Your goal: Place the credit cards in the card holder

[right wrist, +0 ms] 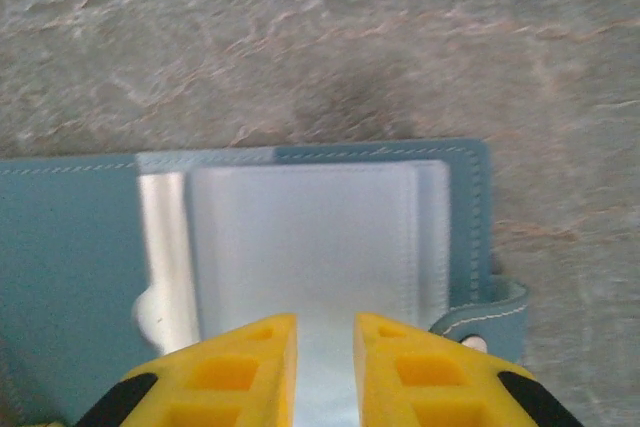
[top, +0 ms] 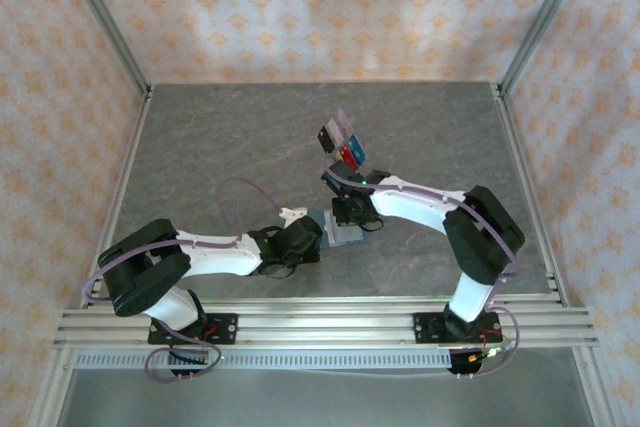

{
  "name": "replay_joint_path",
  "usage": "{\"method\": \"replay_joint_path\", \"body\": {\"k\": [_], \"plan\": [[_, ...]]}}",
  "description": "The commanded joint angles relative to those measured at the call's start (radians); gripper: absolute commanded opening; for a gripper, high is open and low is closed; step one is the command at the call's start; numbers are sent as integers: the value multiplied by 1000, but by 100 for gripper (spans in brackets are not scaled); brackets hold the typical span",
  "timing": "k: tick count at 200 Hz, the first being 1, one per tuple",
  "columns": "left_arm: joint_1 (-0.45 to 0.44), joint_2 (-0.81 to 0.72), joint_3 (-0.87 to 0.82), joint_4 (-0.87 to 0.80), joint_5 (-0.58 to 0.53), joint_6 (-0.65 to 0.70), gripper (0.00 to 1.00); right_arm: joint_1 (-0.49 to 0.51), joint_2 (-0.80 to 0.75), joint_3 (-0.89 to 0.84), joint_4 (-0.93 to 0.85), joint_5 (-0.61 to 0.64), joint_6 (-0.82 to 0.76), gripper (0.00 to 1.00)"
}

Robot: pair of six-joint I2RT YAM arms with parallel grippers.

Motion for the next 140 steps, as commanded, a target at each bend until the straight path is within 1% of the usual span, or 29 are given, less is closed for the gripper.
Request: {"method": "replay_joint_path", "body": {"k": [1, 14, 47, 91, 118, 140], "plan": [[-6, 95, -48, -80, 8, -8, 4, -39, 7, 25, -78, 96, -34, 22], [-5, 98, -48, -79, 6, -8, 4, -56, 1, 21, -94, 133, -31, 23], [-5, 103, -52, -73, 3, -11, 4, -99, -34, -23, -74, 142, -9, 25], [-5, 107, -63, -54, 5, -20, 5, -150, -43, -122, 49, 55, 72, 25], [-5, 105, -65, -56, 3, -19, 5, -147, -138, -149, 95, 68, 78, 26], [-5, 115, -61, -50, 4, -18, 4, -112, -181, -87, 48, 90, 25, 29]]}}
